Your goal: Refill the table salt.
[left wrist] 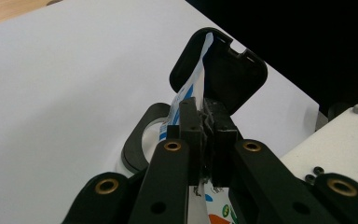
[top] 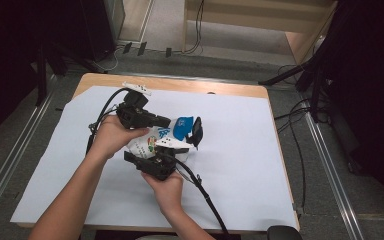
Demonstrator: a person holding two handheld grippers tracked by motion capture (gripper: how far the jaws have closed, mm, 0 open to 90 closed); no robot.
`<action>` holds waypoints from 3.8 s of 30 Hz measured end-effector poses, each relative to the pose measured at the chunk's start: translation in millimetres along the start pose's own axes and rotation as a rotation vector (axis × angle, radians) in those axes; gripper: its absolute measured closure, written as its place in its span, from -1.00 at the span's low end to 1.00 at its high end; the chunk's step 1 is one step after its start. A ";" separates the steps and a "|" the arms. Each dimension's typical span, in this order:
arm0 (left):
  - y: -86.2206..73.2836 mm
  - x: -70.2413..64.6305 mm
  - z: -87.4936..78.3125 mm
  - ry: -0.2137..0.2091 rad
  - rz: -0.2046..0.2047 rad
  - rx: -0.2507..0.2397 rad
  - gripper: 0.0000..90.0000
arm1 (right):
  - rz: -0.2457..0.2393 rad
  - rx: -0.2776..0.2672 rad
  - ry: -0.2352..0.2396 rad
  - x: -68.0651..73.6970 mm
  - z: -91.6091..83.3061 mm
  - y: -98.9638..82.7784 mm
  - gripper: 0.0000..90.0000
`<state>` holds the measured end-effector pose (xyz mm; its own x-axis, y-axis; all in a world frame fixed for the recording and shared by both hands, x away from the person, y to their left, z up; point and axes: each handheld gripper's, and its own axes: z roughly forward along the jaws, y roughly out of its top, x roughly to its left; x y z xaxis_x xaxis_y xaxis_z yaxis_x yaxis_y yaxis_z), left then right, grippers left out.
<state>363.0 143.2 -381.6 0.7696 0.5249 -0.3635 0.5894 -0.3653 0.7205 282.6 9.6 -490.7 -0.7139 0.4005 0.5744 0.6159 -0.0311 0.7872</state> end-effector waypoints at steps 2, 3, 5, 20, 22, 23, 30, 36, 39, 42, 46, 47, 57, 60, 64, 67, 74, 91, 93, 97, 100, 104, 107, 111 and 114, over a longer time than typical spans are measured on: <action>0.0 0.1 0.2 0.000 -0.001 0.002 0.95 | 0.003 0.001 0.000 -0.1 0.2 -0.1 0.50; 0.0 0.1 0.1 0.000 0.000 0.002 0.95 | 0.005 0.002 0.001 -0.4 0.3 -0.1 0.50; 0.0 0.1 0.1 0.001 0.001 0.001 0.95 | 0.005 0.001 0.002 -0.4 0.3 -0.1 0.50; 0.1 0.3 -2.3 -0.003 -0.001 -0.008 0.95 | 0.022 -0.004 0.015 -0.8 0.0 0.1 0.50; 0.1 0.9 -2.7 -0.004 0.001 -0.009 0.95 | 0.033 -0.006 0.021 -0.9 -0.4 0.3 0.50; 0.1 0.8 -2.6 -0.003 -0.001 -0.011 0.95 | 0.036 -0.009 0.025 -1.3 -0.4 0.4 0.50; 0.1 1.0 -2.9 -0.004 0.001 -0.009 0.95 | 0.034 -0.010 0.024 -1.3 -0.5 0.7 0.50; 0.2 1.0 -2.7 -0.003 0.001 -0.009 0.95 | 0.033 -0.012 0.021 -0.7 -0.4 0.9 0.50; 0.1 1.3 -2.8 -0.006 0.003 -0.007 0.94 | 0.033 -0.010 0.022 -0.6 -0.2 0.8 0.50; -0.1 1.5 -2.8 -0.006 0.006 -0.004 0.94 | 0.033 -0.008 0.023 -0.7 -0.6 0.9 0.50; -0.2 1.6 -2.4 -0.012 -0.003 -0.001 0.94 | 0.037 -0.010 0.023 -0.8 -0.8 1.2 0.50; -0.3 1.8 -2.3 -0.012 -0.005 0.000 0.94 | 0.035 -0.011 0.022 -0.9 -0.7 1.1 0.50; -0.6 2.3 -2.3 -0.010 0.000 0.004 0.94 | 0.045 -0.017 0.028 -0.8 -1.3 2.0 0.50; -0.3 1.8 -2.6 -0.004 0.006 0.005 0.94 | 0.048 -0.023 0.031 -0.7 -1.2 2.0 0.50; -0.4 2.0 -2.5 -0.012 0.001 0.003 0.93 | 0.049 -0.024 0.032 -0.8 -1.1 2.1 0.50; -0.1 1.2 -2.5 -0.007 0.006 0.004 0.93 | 0.052 -0.027 0.033 -0.7 -1.0 2.2 0.50; -0.2 0.8 -2.2 -0.008 0.005 -0.001 0.93 | 0.058 -0.028 0.035 -0.8 -1.3 2.8 0.50; 0.3 -0.5 -1.6 -0.005 0.010 -0.006 0.93 | 0.065 -0.031 0.039 -1.3 -1.3 3.2 0.50; 0.4 -0.6 -1.5 -0.004 0.010 -0.007 0.93 | 0.064 -0.032 0.038 -1.3 -1.3 3.3 0.50; 0.3 -0.6 -1.2 -0.005 0.009 -0.006 0.93 | 0.057 -0.031 0.034 -1.0 -1.4 3.2 0.49; 0.3 -0.5 -1.1 -0.005 0.009 -0.006 0.93 | 0.049 -0.028 0.028 -0.8 -1.6 3.2 0.49; 0.2 0.0 -1.2 -0.006 0.006 -0.003 0.93 | 0.023 -0.022 0.021 -0.2 -1.4 3.3 0.45; 0.2 0.0 -1.2 -0.005 0.004 -0.001 0.93 | 0.008 -0.014 0.018 0.6 -1.0 3.4 0.42; 0.2 0.4 -0.6 -0.008 0.004 0.004 0.94 | -0.011 0.006 0.011 1.3 0.4 3.3 0.37; 0.2 0.7 -0.6 -0.007 0.003 0.005 0.94 | -0.018 0.008 0.011 1.6 0.8 3.0 0.36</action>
<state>363.5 143.9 -381.4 0.7731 0.5183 -0.3656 0.5883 -0.3706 0.7187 283.6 10.8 -487.6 -0.7286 0.3911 0.5623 0.6054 -0.0165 0.7958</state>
